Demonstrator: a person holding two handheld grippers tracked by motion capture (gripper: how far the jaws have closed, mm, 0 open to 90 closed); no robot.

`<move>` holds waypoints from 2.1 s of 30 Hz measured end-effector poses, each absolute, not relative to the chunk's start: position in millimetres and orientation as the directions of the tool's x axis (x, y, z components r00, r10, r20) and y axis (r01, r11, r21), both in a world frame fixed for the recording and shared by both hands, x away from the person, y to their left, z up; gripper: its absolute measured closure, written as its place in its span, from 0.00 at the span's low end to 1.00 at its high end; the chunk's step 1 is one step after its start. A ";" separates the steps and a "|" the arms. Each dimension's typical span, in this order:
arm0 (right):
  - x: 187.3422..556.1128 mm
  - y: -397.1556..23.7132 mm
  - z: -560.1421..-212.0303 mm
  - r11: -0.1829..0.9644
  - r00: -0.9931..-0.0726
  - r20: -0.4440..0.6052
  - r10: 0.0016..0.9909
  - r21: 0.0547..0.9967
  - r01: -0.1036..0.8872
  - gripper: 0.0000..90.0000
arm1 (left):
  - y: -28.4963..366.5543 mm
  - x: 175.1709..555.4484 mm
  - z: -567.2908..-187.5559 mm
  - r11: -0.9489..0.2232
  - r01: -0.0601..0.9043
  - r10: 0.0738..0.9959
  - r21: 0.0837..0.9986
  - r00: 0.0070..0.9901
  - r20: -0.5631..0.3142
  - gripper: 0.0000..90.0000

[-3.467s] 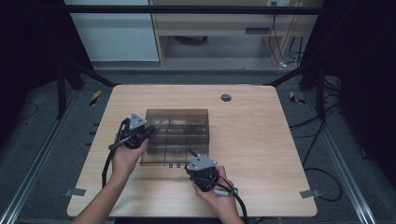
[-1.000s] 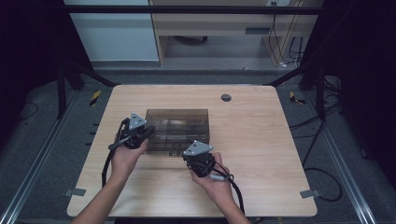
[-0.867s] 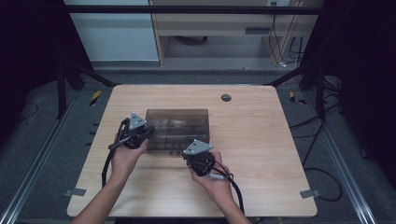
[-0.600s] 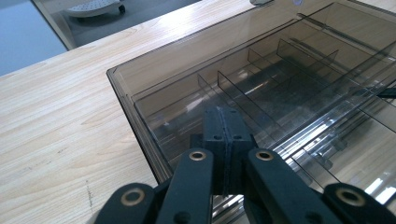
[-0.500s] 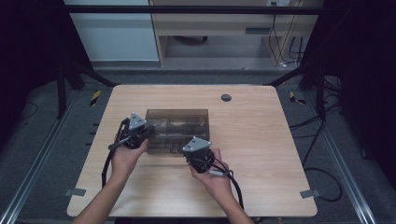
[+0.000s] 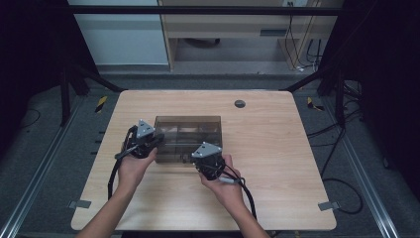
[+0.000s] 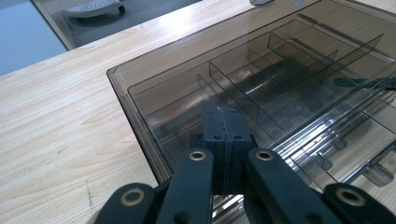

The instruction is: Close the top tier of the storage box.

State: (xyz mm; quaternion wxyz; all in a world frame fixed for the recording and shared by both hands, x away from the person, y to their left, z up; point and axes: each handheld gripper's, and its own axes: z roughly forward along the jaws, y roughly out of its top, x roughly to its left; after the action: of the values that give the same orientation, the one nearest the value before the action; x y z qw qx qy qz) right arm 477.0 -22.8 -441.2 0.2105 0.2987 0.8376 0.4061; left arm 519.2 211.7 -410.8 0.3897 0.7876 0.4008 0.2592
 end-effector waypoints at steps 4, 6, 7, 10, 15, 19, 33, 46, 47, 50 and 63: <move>478.8 -22.3 -441.3 0.491 -0.729 -0.112 0.676 0.806 0.331 1.00 | 211.7 519.2 -410.7 -0.375 0.430 0.834 0.821 0.544 0.095 1.00; 480.0 -22.3 -441.1 0.490 -0.728 -0.113 0.676 0.807 0.329 1.00 | 211.7 519.2 -410.7 -0.375 0.430 0.834 0.821 0.544 0.095 1.00; 480.3 -22.2 -441.0 0.491 -0.728 -0.115 0.676 0.807 0.328 1.00 | 211.7 519.1 -410.8 -0.374 0.430 0.834 0.822 0.544 0.095 1.00; 481.3 -21.6 -441.0 0.493 -0.725 -0.121 0.678 0.806 0.327 1.00 | 211.7 519.0 -410.8 -0.374 0.430 0.834 0.822 0.543 0.096 1.00; 484.2 -21.5 -440.9 0.487 -0.719 -0.120 0.684 0.809 0.328 1.00 | 211.9 519.1 -410.8 -0.373 0.430 0.834 0.822 0.543 0.094 1.00; 486.8 -20.7 -440.7 0.487 -0.717 -0.121 0.686 0.810 0.329 1.00 | 211.8 519.2 -411.0 -0.370 0.430 0.835 0.824 0.542 0.092 1.00; 494.4 -18.0 -439.5 0.491 -0.711 -0.128 0.691 0.805 0.332 1.00 | 211.9 519.2 -411.1 -0.369 0.430 0.836 0.824 0.542 0.091 1.00; 501.3 -19.8 -438.4 0.481 -0.706 -0.117 0.698 0.807 0.342 1.00 | 212.0 519.3 -411.1 -0.367 0.430 0.836 0.825 0.542 0.089 1.00; 501.2 -19.8 -438.3 0.481 -0.706 -0.117 0.698 0.807 0.342 1.00 | 212.0 519.3 -411.1 -0.367 0.430 0.836 0.825 0.542 0.089 1.00; 501.1 -19.8 -438.3 0.480 -0.706 -0.116 0.699 0.808 0.343 1.00 | 211.9 519.2 -411.1 -0.368 0.430 0.836 0.825 0.541 0.090 1.00; 499.1 -21.8 -438.9 0.481 -0.706 -0.117 0.699 0.807 0.343 1.00 | 213.0 518.4 -411.2 -0.367 0.427 0.842 0.826 0.530 0.100 1.00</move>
State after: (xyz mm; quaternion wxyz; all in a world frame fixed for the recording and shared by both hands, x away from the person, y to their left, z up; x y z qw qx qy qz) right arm 499.1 -21.8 -438.9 0.2216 0.3133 0.8315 0.4017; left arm 518.4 213.0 -411.2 0.3902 0.7828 0.4053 0.2656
